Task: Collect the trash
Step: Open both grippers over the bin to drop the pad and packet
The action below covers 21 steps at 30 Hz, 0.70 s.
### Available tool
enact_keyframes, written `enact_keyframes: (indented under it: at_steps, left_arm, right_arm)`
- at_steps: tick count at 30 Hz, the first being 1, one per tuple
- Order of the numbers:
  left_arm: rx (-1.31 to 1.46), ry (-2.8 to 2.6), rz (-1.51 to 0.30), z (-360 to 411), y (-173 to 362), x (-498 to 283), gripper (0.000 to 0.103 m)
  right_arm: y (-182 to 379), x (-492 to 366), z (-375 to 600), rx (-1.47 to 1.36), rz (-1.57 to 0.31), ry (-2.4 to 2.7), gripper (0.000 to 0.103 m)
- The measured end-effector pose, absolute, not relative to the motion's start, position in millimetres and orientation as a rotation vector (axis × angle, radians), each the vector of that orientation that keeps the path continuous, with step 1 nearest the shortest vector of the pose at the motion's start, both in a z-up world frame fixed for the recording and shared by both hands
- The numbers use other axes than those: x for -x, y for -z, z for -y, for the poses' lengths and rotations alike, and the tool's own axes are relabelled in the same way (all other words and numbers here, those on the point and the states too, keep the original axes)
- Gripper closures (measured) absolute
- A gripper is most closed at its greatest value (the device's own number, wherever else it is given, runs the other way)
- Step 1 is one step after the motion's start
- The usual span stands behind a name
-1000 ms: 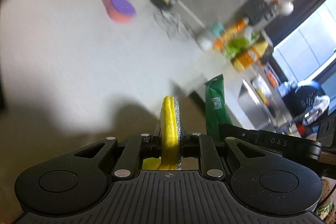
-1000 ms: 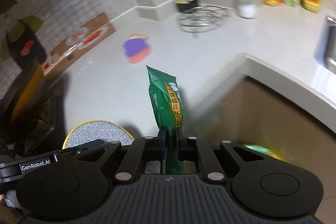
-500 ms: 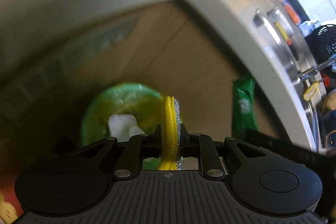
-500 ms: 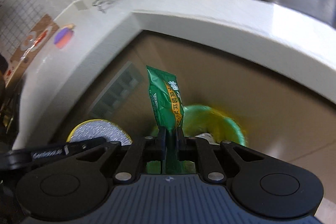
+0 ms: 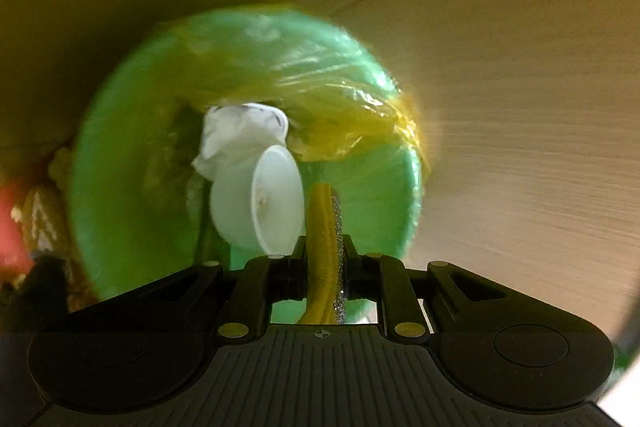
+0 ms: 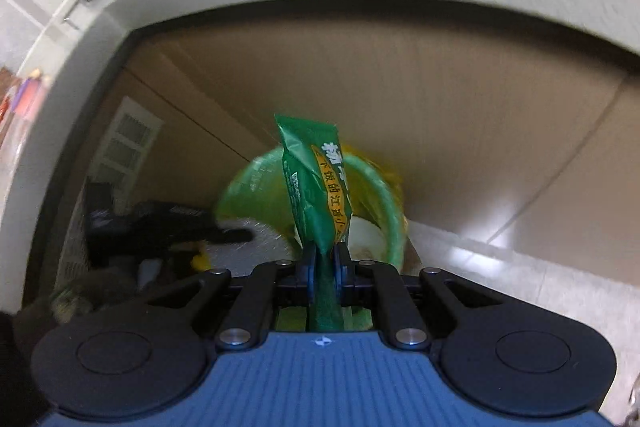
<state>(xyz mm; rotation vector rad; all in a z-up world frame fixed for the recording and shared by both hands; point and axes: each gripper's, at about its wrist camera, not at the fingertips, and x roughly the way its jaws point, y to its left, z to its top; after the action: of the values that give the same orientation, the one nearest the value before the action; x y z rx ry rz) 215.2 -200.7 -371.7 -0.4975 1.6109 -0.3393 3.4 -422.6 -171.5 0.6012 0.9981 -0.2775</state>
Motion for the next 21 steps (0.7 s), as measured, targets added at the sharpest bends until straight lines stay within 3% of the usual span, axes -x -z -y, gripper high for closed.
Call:
enact_keyframes:
  at_steps: [10, 16, 21]
  left_arm:
    - [0.370, 0.238, -1.723, 225, 454, -218, 0.083]
    - [0.368, 0.223, -1.704, 194, 444, -206, 0.083]
    - [0.450, 0.290, -1.668, 162, 400, -184, 0.083]
  right_arm:
    - [197, 12, 436, -0.599, -1.063, 0.328, 0.094]
    - [196, -4, 438, -0.599, -1.082, 0.304, 0.094]
    - [206, -32, 441, -0.626, -1.123, 0.215, 0.094]
